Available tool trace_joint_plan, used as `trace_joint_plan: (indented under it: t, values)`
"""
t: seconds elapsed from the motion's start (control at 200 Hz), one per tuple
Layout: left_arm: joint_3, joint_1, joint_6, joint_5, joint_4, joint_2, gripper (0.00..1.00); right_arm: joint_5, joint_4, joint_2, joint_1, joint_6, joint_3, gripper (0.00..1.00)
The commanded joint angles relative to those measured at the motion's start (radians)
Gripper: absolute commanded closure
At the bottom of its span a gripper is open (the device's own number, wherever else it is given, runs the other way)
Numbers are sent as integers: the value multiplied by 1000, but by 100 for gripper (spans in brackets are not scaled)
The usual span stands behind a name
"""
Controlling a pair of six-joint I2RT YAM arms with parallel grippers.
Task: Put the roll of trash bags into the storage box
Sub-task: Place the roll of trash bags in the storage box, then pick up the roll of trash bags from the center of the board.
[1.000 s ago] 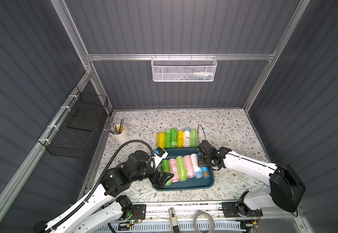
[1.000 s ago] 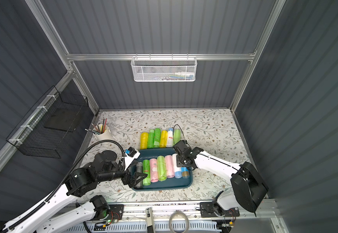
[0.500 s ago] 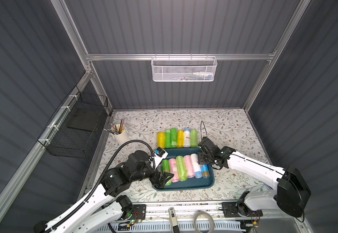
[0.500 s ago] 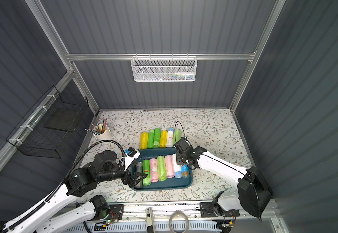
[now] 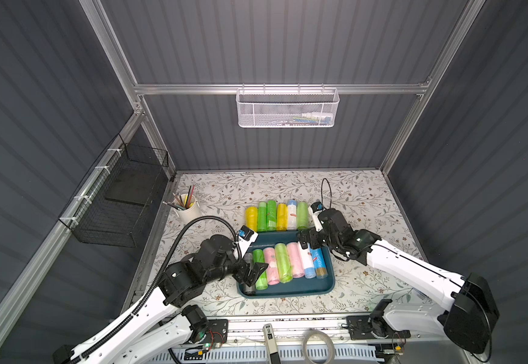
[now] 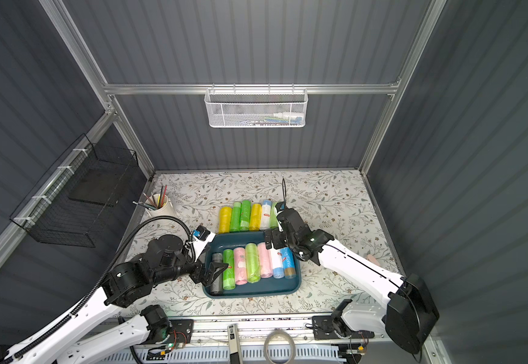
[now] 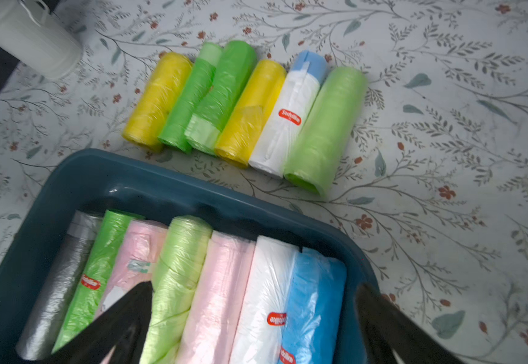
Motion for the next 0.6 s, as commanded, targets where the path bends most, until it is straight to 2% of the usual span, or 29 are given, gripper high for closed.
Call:
trace_joint_plan:
  t: [0.0,0.09,0.15,0.21,0.25,0.31,0.34,0.425,0.475,0.595]
  values:
    - [26,8,-88,-171,89,74,0,-162,119,-31,-78,-68,-2,1]
    - [155,7,-114,-394,21,254,0,-318,186,-18,-153,-54,-6,1]
    - [269,14,-121,-515,-51,406,0,-377,235,4,-175,-56,-1,1]
    - [394,54,-149,-559,-151,568,1,-394,281,22,-177,-69,-1,1]
    - [465,73,-154,-580,-192,663,0,-451,315,32,-177,-72,-10,1]
    - [518,93,-146,-629,-188,757,1,-488,379,41,-176,-74,-44,1]
    - [529,120,-144,-606,-169,796,3,-492,401,40,-176,-79,-66,1]
    - [527,239,-154,-441,-84,846,12,-494,491,7,-176,-91,-150,1]
    - [515,295,-156,-359,-38,870,13,-499,536,-33,-175,-99,-194,1]
    - [521,374,-127,-191,-8,962,19,-505,669,-101,-176,-119,-298,1]
